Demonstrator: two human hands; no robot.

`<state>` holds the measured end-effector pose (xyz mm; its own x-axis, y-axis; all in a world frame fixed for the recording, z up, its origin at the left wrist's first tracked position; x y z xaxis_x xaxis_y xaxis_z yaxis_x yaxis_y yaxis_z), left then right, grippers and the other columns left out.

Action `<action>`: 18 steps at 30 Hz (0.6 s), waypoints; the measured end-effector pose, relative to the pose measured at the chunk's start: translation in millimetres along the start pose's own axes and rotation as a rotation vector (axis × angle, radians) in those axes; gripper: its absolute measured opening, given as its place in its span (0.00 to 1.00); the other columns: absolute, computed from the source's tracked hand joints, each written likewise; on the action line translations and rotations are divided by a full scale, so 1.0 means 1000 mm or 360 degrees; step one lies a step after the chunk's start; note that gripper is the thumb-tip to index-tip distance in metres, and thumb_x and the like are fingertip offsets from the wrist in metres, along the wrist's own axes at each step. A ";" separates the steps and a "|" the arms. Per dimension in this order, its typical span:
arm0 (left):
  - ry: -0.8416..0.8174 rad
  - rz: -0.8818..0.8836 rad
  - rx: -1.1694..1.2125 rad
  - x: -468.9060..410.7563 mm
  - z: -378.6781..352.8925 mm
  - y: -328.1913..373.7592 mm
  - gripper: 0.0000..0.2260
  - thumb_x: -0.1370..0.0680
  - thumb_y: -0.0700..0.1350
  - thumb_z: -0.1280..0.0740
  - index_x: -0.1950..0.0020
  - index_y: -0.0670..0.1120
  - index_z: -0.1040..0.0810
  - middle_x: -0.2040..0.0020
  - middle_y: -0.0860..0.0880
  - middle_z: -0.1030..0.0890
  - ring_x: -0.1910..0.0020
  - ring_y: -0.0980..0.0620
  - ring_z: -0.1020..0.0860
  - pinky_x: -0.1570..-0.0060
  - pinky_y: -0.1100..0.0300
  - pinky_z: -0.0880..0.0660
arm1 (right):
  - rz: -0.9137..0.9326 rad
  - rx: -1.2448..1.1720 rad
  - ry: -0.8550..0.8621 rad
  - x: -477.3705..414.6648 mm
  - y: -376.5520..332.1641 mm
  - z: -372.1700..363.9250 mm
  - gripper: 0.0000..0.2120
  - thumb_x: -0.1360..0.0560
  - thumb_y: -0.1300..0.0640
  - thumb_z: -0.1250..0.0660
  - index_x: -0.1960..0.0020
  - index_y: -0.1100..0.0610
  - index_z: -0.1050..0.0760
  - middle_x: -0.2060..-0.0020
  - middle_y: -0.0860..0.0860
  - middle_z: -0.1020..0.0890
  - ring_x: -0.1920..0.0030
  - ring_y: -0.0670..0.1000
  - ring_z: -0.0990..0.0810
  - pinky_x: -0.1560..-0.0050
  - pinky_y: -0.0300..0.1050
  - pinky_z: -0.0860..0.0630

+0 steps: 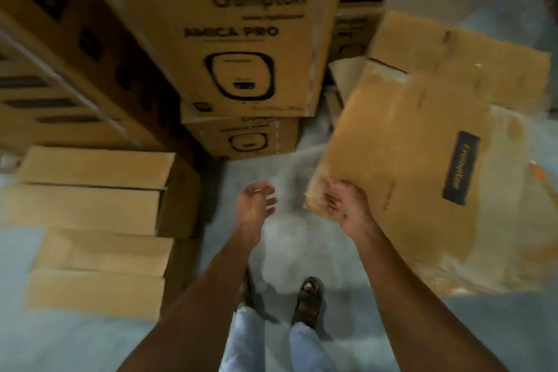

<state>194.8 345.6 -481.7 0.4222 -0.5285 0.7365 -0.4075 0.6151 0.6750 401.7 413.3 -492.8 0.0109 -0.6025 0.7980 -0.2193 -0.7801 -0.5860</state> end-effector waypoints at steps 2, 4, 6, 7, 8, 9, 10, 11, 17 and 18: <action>0.0162 -0.0054 0.0100 -0.006 0.064 0.010 0.10 0.16 0.37 0.40 0.39 0.46 0.22 0.45 0.46 0.17 0.49 0.47 0.18 0.48 0.54 0.20 | 0.0006 0.0228 -0.0160 0.002 0.009 -0.064 0.05 0.18 0.60 0.37 0.48 0.54 0.23 0.56 0.50 0.16 0.60 0.50 0.20 0.56 0.45 0.24; 0.0345 -0.0063 0.0243 -0.008 0.132 0.009 0.08 0.17 0.39 0.38 0.41 0.47 0.21 0.44 0.45 0.17 0.50 0.48 0.18 0.52 0.55 0.21 | 0.0019 0.0421 -0.0324 0.008 0.025 -0.127 0.05 0.18 0.61 0.37 0.47 0.55 0.23 0.56 0.50 0.16 0.59 0.51 0.19 0.56 0.45 0.23; 0.0436 -0.0048 0.0402 -0.008 0.190 0.002 0.06 0.18 0.38 0.36 0.43 0.46 0.22 0.45 0.45 0.18 0.54 0.50 0.20 0.55 0.58 0.24 | 0.0007 0.0599 -0.0472 0.015 0.048 -0.185 0.05 0.19 0.62 0.36 0.46 0.56 0.22 0.56 0.51 0.15 0.61 0.51 0.18 0.60 0.44 0.22; 0.0490 -0.0023 0.0488 -0.008 0.216 -0.003 0.06 0.17 0.38 0.36 0.43 0.45 0.22 0.46 0.44 0.19 0.56 0.51 0.21 0.56 0.59 0.25 | -0.0007 0.0690 -0.0532 0.017 0.060 -0.213 0.05 0.20 0.62 0.35 0.47 0.56 0.22 0.56 0.52 0.15 0.62 0.51 0.18 0.62 0.43 0.22; 0.0564 0.0013 0.0576 -0.010 0.241 -0.010 0.05 0.17 0.38 0.37 0.44 0.45 0.23 0.48 0.44 0.20 0.58 0.51 0.22 0.57 0.59 0.27 | -0.0011 0.0793 -0.0588 0.019 0.072 -0.239 0.05 0.20 0.62 0.35 0.48 0.55 0.21 0.56 0.52 0.15 0.63 0.51 0.18 0.63 0.42 0.23; 0.0634 0.0046 0.0648 -0.013 0.264 -0.017 0.05 0.17 0.38 0.37 0.43 0.44 0.23 0.48 0.43 0.20 0.58 0.50 0.23 0.59 0.59 0.27 | -0.0007 0.0893 -0.0639 0.020 0.083 -0.264 0.05 0.20 0.62 0.35 0.49 0.55 0.21 0.55 0.53 0.15 0.64 0.51 0.18 0.63 0.42 0.23; 0.0680 0.0077 0.0708 -0.018 0.283 -0.024 0.06 0.16 0.39 0.37 0.41 0.43 0.22 0.48 0.43 0.20 0.57 0.49 0.23 0.58 0.59 0.26 | -0.0003 0.0988 -0.0687 0.019 0.094 -0.287 0.05 0.20 0.62 0.34 0.49 0.54 0.21 0.55 0.53 0.15 0.65 0.51 0.19 0.64 0.42 0.23; 0.0706 0.0112 0.0747 -0.024 0.301 -0.030 0.08 0.16 0.39 0.37 0.39 0.42 0.23 0.47 0.44 0.20 0.55 0.48 0.21 0.56 0.58 0.25 | 0.0003 0.1066 -0.0729 0.017 0.104 -0.309 0.04 0.20 0.62 0.34 0.50 0.54 0.21 0.54 0.54 0.15 0.65 0.51 0.19 0.64 0.42 0.23; 0.0758 0.0313 0.0949 -0.099 0.353 -0.067 0.19 0.18 0.43 0.32 0.28 0.44 0.30 0.32 0.44 0.24 0.42 0.48 0.23 0.40 0.49 0.23 | 0.0137 0.1461 -0.0770 -0.049 0.147 -0.408 0.04 0.21 0.60 0.31 0.48 0.53 0.21 0.46 0.56 0.16 0.60 0.52 0.17 0.62 0.46 0.20; 0.0753 0.0342 0.0963 -0.115 0.356 -0.075 0.24 0.19 0.44 0.31 0.25 0.45 0.33 0.28 0.44 0.27 0.36 0.45 0.26 0.34 0.47 0.26 | 0.0171 0.1524 -0.0752 -0.067 0.153 -0.421 0.05 0.21 0.59 0.31 0.46 0.53 0.22 0.44 0.57 0.17 0.58 0.52 0.17 0.62 0.47 0.20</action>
<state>-111.6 151.7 -600.7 0.5282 -0.0468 0.8478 -0.8306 0.1792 0.5273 -43.6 405.1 -576.6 0.4587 -0.5198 0.7207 0.6121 -0.4031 -0.6803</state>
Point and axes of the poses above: each hand's wrist, its own x-axis away from the middle knuckle, its own z-axis out of the back of the hand, y = z × x, the point moved 8 cm from there along -x, towards the middle knuckle
